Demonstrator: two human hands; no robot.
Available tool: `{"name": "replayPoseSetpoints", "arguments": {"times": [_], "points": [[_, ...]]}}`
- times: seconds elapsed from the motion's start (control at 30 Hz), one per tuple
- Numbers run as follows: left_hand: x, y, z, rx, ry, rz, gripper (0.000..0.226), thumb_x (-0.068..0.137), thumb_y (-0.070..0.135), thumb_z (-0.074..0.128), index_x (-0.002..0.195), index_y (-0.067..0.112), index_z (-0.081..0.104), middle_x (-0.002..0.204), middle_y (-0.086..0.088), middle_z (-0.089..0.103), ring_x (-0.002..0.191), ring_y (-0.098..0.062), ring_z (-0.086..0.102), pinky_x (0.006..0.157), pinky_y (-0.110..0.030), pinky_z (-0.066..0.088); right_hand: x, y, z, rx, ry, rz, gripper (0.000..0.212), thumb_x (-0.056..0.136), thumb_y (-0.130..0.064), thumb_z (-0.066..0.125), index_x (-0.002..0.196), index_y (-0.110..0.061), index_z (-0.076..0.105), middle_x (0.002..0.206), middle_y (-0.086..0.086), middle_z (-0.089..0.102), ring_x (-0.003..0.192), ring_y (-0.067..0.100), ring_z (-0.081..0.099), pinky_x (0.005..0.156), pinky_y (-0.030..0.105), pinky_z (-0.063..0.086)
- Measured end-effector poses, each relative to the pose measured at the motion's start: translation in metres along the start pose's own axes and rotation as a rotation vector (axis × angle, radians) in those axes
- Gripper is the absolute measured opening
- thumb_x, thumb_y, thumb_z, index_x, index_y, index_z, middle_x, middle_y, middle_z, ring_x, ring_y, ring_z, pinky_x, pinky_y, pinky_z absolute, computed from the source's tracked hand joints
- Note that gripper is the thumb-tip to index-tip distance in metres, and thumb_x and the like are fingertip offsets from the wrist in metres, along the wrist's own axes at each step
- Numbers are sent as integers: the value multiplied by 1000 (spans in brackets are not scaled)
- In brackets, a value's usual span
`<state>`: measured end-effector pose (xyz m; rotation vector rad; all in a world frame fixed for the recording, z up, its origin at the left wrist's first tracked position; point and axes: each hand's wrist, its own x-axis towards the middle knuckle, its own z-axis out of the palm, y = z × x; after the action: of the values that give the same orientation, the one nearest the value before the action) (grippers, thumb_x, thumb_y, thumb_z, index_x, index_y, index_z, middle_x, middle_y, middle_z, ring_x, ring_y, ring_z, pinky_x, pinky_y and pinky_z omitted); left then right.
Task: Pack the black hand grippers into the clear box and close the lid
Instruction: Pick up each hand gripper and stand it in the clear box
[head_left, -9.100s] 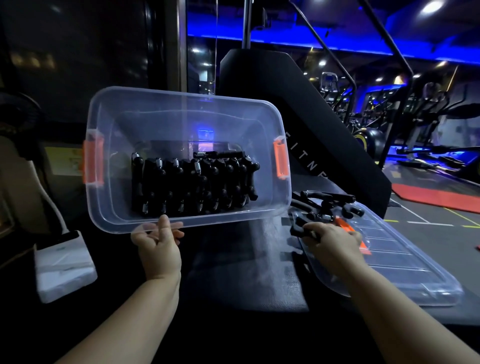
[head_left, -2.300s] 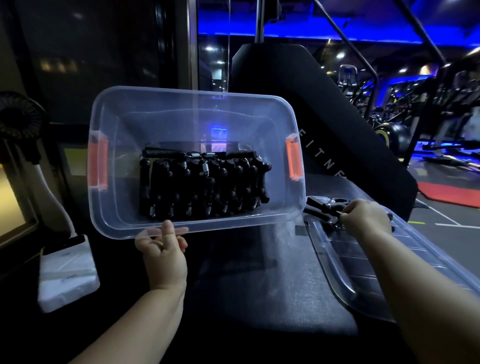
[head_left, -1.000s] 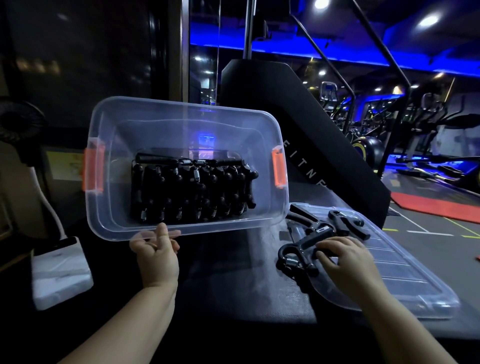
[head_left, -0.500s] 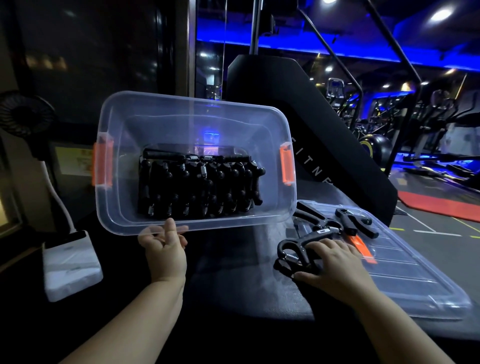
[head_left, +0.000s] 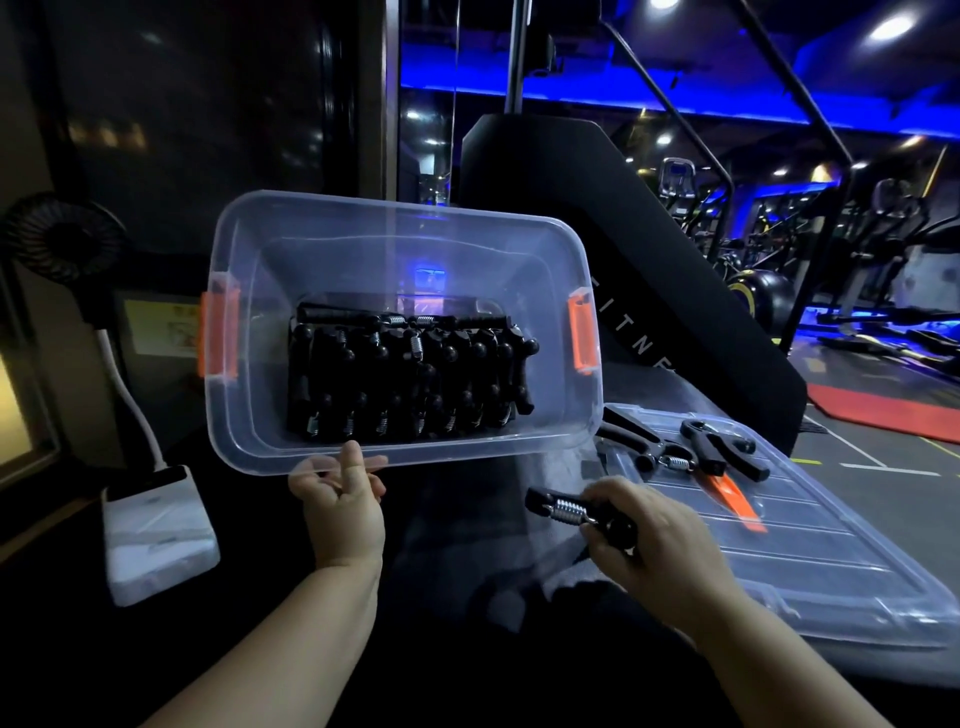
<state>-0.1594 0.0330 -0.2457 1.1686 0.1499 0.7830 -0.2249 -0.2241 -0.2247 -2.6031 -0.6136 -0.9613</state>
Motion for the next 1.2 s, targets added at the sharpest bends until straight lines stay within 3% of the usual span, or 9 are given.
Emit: {"name": "replayPoseSetpoints", "arguments": {"times": [0.1, 0.2, 0.37, 0.5, 0.63, 0.9, 1.03, 1.13, 1.2], "points": [[0, 0, 0, 6, 4, -2, 20, 100, 24, 42, 85, 28, 29, 75, -5, 65, 44, -1, 47, 62, -25, 41, 4, -12, 4, 52, -48, -5, 20, 79, -45, 53, 95, -33, 52, 75, -17, 60, 67, 3, 50, 55, 11, 30], [0, 1, -1, 9, -5, 0, 19, 100, 23, 42, 86, 28, 29, 73, -4, 65, 45, 0, 48, 67, -28, 43, 11, -19, 5, 160, -42, 57, 26, 78, -53, 50, 97, -35, 48, 73, -20, 57, 64, 2, 49, 55, 12, 37], [-1, 2, 0, -7, -10, -3, 20, 100, 22, 42, 86, 26, 29, 71, -6, 63, 46, 1, 50, 73, -33, 43, 23, -27, 9, 440, 36, 188, 35, 74, -64, 52, 102, -44, 45, 65, -7, 61, 60, 12, 60, 62, 38, 50], [-1, 3, 0, -4, -13, -8, 16, 99, 22, 43, 89, 22, 30, 69, -7, 63, 47, 1, 51, 76, -35, 43, 31, -34, 10, 455, 41, 178, 32, 80, -62, 57, 105, -54, 39, 65, 4, 61, 64, 23, 66, 63, 49, 53], [0, 4, -1, 9, -5, -20, 16, 99, 23, 43, 97, 14, 30, 70, -7, 63, 47, 2, 51, 77, -37, 44, 42, -37, 11, 420, 13, 143, 42, 87, -36, 62, 104, -61, 33, 71, 4, 63, 63, 26, 66, 64, 50, 53], [0, 4, -1, -1, -7, -29, 15, 99, 21, 43, 93, 17, 30, 72, -7, 65, 45, 1, 49, 67, -27, 43, 52, -44, 9, 217, -103, 84, 35, 90, -35, 60, 113, -38, 33, 73, -9, 64, 66, 12, 59, 63, 32, 48], [-2, 6, -2, -17, -8, -54, 19, 99, 21, 44, 86, 26, 30, 72, -6, 65, 45, 1, 49, 65, -25, 43, 57, -51, 5, 175, -194, 29, 31, 95, -34, 52, 116, -35, 30, 79, -6, 63, 68, 13, 57, 62, 32, 46], [-2, 8, -2, -43, -9, -65, 19, 98, 20, 45, 86, 25, 30, 72, -6, 65, 45, 0, 49, 66, -26, 43, 66, -51, 2, 173, -174, 6, 30, 92, -36, 54, 115, -34, 35, 72, -11, 56, 63, 10, 51, 59, 21, 41], [-1, 6, -3, -40, -19, -64, 19, 98, 21, 45, 87, 24, 31, 72, -6, 66, 47, -1, 50, 67, -27, 44, 77, -51, -4, 192, -104, 3, 31, 85, -47, 50, 110, -37, 35, 74, -9, 56, 64, 16, 52, 61, 32, 45]]}}
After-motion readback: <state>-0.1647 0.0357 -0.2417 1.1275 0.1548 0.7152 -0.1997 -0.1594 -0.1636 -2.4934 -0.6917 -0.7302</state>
